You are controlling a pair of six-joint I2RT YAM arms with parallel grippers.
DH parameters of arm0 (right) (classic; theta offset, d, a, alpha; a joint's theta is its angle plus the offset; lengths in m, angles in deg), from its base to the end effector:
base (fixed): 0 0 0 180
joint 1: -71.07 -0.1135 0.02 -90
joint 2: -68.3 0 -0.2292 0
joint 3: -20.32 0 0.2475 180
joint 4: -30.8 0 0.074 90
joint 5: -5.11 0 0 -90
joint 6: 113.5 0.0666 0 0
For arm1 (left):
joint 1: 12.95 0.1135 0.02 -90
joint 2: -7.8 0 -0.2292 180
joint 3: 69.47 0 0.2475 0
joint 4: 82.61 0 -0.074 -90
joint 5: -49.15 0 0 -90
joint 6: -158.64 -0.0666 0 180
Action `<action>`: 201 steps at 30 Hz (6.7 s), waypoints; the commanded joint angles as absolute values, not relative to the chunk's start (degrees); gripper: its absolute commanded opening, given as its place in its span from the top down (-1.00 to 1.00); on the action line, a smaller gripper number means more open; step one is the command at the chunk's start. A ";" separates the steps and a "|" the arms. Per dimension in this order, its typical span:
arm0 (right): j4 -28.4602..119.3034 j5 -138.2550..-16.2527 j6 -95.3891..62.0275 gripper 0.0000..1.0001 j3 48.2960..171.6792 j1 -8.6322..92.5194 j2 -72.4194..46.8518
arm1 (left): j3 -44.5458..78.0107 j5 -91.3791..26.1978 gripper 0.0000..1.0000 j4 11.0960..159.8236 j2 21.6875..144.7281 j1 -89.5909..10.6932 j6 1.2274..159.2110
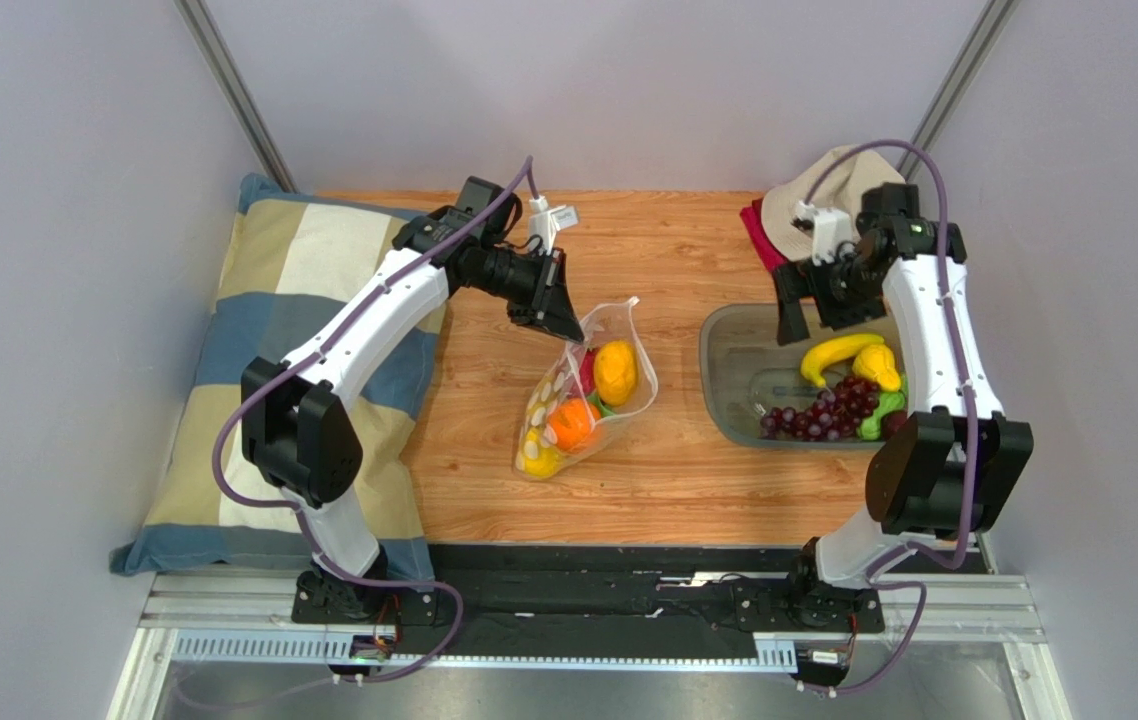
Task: Place the food in the zip-top bag and seal the zipper
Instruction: Pick up the fake fruit from the bin, then place the fake fruit in the zipper food storage bag, then zip the zipper food storage bag at the center of the board.
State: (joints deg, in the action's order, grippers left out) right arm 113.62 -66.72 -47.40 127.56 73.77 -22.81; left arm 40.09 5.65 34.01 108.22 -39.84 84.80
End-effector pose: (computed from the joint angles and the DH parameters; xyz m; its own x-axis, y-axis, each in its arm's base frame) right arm 0.3171 0.0058 0.2853 -0.8069 -0.3473 -0.4778 -0.4434 0.8905 0.1015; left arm 0.3134 -0.2131 0.2810 -0.8870 0.2350 -0.3975 0.4607 0.5077 -0.7280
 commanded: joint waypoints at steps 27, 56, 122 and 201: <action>112.24 -90.79 -63.40 -0.52 114.25 95.77 -33.48 | 39.92 7.05 1.00 35.81 107.21 -39.58 83.93; 125.70 -41.57 -48.82 0.52 141.84 66.18 -26.02 | 41.06 7.49 1.00 35.37 108.96 -39.49 84.55; 59.06 -48.68 -0.88 1.00 98.25 32.58 -7.11 | 55.21 15.39 0.99 10.15 117.48 -40.55 59.16; 90.53 -7.64 -77.55 1.00 109.41 60.70 -24.34 | 57.86 19.18 0.93 4.95 119.42 -39.85 43.94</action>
